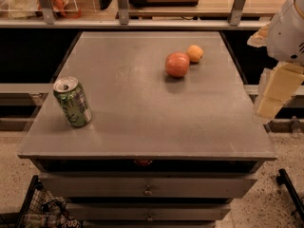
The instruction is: Move apple near green can
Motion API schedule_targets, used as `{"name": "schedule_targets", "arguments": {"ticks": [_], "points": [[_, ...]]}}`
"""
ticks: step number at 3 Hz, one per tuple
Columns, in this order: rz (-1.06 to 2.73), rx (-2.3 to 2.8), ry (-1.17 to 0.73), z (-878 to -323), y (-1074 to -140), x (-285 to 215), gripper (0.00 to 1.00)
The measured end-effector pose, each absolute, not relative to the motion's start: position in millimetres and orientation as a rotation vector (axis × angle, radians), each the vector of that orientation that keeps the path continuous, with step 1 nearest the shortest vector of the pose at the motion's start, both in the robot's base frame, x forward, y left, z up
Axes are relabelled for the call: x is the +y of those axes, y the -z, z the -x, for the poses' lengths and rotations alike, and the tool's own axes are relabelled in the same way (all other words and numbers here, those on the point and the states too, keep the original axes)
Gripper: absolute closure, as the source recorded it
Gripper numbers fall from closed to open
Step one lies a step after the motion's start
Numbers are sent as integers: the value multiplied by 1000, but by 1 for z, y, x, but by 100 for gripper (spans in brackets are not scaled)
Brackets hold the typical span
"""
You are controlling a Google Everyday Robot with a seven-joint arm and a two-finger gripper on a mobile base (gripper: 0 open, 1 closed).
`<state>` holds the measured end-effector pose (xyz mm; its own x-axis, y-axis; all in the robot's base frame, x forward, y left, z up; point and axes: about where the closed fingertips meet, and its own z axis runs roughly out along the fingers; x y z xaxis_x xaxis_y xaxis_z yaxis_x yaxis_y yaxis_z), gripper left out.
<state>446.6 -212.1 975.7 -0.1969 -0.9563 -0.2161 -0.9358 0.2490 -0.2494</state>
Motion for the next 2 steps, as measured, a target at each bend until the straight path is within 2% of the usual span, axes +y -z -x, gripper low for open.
{"name": "schedule_targets", "arguments": {"ticks": [2], "points": [[1959, 2005, 70, -519, -946, -173, 0]]}}
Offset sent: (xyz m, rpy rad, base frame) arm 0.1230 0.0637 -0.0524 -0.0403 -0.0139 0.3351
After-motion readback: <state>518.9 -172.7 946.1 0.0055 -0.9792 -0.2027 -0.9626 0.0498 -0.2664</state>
